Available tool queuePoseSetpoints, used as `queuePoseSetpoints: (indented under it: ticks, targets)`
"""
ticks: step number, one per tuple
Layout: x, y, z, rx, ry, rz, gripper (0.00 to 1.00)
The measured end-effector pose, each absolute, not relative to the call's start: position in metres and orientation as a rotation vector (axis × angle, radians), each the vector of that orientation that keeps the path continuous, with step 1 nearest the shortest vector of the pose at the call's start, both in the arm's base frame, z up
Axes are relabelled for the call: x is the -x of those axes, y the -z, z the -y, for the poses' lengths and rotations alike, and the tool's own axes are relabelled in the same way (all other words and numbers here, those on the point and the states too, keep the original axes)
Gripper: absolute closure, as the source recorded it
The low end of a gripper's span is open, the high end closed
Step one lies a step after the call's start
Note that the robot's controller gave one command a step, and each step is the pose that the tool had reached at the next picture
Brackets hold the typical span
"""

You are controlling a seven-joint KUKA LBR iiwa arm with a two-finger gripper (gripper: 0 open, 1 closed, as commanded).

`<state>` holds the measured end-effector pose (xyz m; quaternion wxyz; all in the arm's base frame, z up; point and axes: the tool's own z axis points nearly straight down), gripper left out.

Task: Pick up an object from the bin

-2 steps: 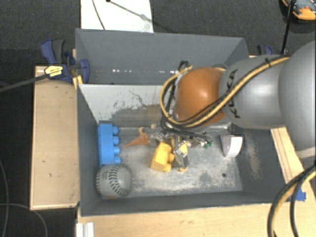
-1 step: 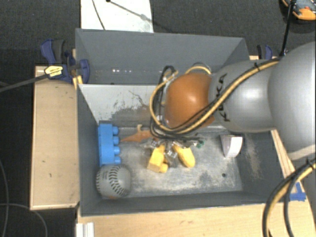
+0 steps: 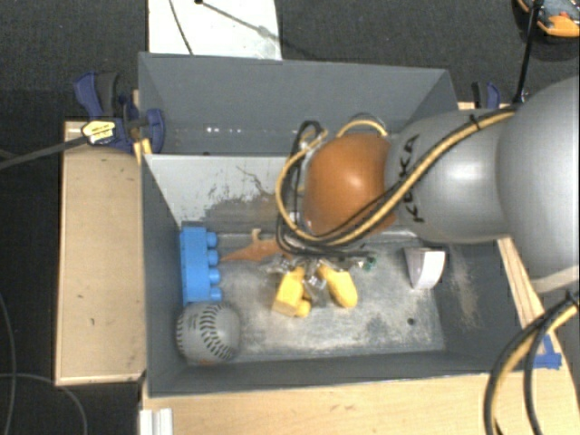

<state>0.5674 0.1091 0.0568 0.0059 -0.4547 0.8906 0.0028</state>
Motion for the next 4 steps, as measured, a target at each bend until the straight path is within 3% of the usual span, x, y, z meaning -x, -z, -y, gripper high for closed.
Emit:
queuePoseSetpoints:
  ticks: [4]
  targets:
    - [-0.567,-0.071,-0.108,1.428,-0.001,-2.793,1.00]
